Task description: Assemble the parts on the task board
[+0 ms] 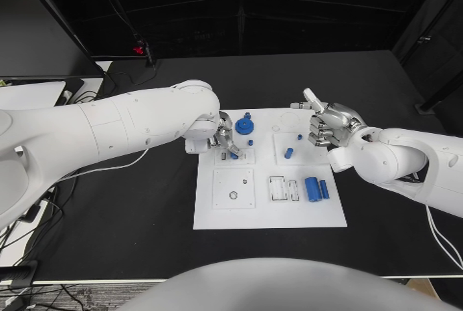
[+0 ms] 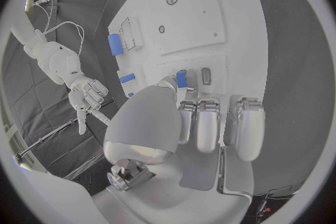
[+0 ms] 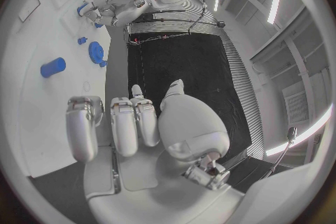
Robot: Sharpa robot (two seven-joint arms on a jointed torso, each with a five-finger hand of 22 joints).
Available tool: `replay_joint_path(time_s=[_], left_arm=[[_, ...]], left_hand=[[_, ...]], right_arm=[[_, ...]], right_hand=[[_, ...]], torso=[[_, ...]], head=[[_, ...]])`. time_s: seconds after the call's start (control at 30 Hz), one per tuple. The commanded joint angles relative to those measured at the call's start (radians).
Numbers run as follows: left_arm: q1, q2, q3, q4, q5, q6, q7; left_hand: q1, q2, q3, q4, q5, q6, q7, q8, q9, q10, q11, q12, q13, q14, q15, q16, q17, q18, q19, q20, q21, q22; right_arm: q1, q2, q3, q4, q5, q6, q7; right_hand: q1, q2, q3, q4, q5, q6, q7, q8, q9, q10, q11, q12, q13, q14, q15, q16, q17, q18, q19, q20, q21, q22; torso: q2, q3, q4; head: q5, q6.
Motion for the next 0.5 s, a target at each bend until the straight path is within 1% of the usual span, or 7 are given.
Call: replay_joint_path(time_s=[0.03, 0.1, 0.23, 0.27, 0.37, 0.4, 0.5], left_arm=[[-0.002, 0.001, -0.001, -0.001, 0.001, 0.018, 0.001], [-0.002, 0.002, -0.001, -0.001, 0.000, 0.017, -0.001], [-0.002, 0.003, -0.001, 0.000, -0.003, 0.011, -0.008], [-0.002, 0.003, -0.001, 0.000, -0.006, 0.009, -0.011], [-0.002, 0.003, -0.001, 0.001, -0.009, 0.004, -0.017], [-0.002, 0.003, -0.001, 0.000, -0.010, 0.002, -0.018], [-0.002, 0.003, -0.001, 0.000, -0.012, -0.001, -0.017]], left_hand=[[0.084, 0.085, 0.050, -0.040, -0.001, 0.036, -0.029, 0.000, 0.005, 0.108, -0.002, -0.005, 0.261, 0.106, -0.005, 0.001, 0.263, -0.006, 0.102, 0.003, 0.003, 0.263], [0.050, 0.076, 0.040, -0.036, -0.010, 0.038, -0.025, -0.005, 0.009, 0.108, 0.002, -0.005, 0.261, 0.106, -0.003, 0.001, 0.263, -0.006, 0.102, 0.004, 0.003, 0.263], [-0.075, 0.063, -0.019, -0.037, -0.037, 0.041, -0.020, -0.015, 0.015, 0.108, 0.008, -0.005, 0.261, 0.106, 0.003, 0.001, 0.263, -0.006, 0.102, 0.003, 0.003, 0.263], [-0.123, 0.059, -0.046, -0.038, -0.058, 0.043, -0.020, -0.018, 0.016, 0.108, 0.008, -0.005, 0.261, 0.106, 0.004, 0.001, 0.263, -0.006, 0.102, 0.003, 0.003, 0.263], [-0.238, 0.043, -0.115, -0.037, -0.112, 0.044, -0.022, -0.026, 0.021, 0.108, 0.006, -0.005, 0.261, 0.106, 0.005, 0.001, 0.263, -0.006, 0.102, 0.003, 0.003, 0.263], [-0.270, 0.040, -0.136, -0.038, -0.130, 0.043, -0.022, -0.028, 0.023, 0.108, 0.005, -0.005, 0.261, 0.106, 0.005, 0.001, 0.263, -0.006, 0.102, 0.003, 0.003, 0.263], [-0.338, 0.037, -0.184, -0.037, -0.179, 0.042, -0.024, -0.031, 0.033, 0.108, 0.003, -0.005, 0.261, 0.106, 0.006, 0.001, 0.263, -0.006, 0.102, 0.004, 0.003, 0.263]], right_arm=[[0.001, 0.000, 0.000, 0.003, 0.000, 0.008, 0.007], [0.001, 0.000, 0.000, 0.003, 0.000, 0.008, 0.007], [0.001, 0.000, 0.000, 0.003, 0.000, 0.009, 0.007], [0.001, 0.000, 0.000, 0.003, 0.000, 0.009, 0.007], [0.001, 0.000, 0.000, 0.003, 0.000, 0.009, 0.007], [0.001, 0.000, 0.000, 0.003, 0.000, 0.009, 0.007], [0.001, -0.001, 0.000, 0.002, 0.000, 0.009, 0.007]], right_hand=[[0.001, 0.008, -0.005, 0.001, 0.000, -0.005, -0.001, 0.003, 0.001, 0.106, 0.003, 0.002, 0.263, 0.109, 0.005, 0.002, 0.263, 0.007, 0.057, 0.002, -0.005, 0.244], [0.001, 0.008, -0.005, 0.001, 0.000, -0.005, -0.001, 0.003, 0.001, 0.106, 0.003, 0.002, 0.263, 0.109, 0.005, 0.002, 0.263, 0.007, 0.057, 0.002, -0.005, 0.244], [0.001, 0.008, -0.005, 0.001, 0.000, -0.005, -0.001, 0.003, 0.001, 0.106, 0.003, 0.002, 0.263, 0.109, 0.005, 0.002, 0.263, 0.007, 0.057, 0.002, -0.005, 0.244], [0.001, 0.008, -0.005, 0.001, 0.000, -0.005, -0.001, 0.003, 0.001, 0.106, 0.003, 0.002, 0.263, 0.109, 0.005, 0.002, 0.263, 0.007, 0.057, 0.002, -0.005, 0.244], [0.000, 0.009, -0.005, 0.001, 0.000, -0.005, 0.000, 0.005, 0.001, 0.106, 0.003, 0.002, 0.263, 0.109, 0.005, 0.002, 0.263, 0.007, 0.057, 0.003, -0.005, 0.244], [0.000, 0.009, -0.005, 0.001, 0.000, -0.005, 0.000, 0.005, 0.001, 0.106, 0.003, 0.002, 0.263, 0.109, 0.005, 0.002, 0.263, 0.007, 0.057, 0.003, -0.005, 0.244], [0.000, 0.009, -0.005, 0.001, 0.000, -0.005, 0.000, 0.005, 0.001, 0.106, 0.003, 0.002, 0.263, 0.109, 0.005, 0.002, 0.263, 0.007, 0.057, 0.003, -0.005, 0.244]], torso=[[0.000, 0.0000, 0.0004], [0.000, 0.0002, 0.0008], [0.000, -0.0001, 0.0003], [0.000, 0.0000, 0.0006], [0.000, -0.0002, 0.0001], [0.000, 0.0000, 0.0003], [0.000, 0.0003, 0.0006]], head=[[-0.001, 0.000], [-0.001, 0.000], [-0.001, 0.000], [-0.001, 0.000], [0.001, 0.000], [0.001, 0.000], [0.000, 0.000]])
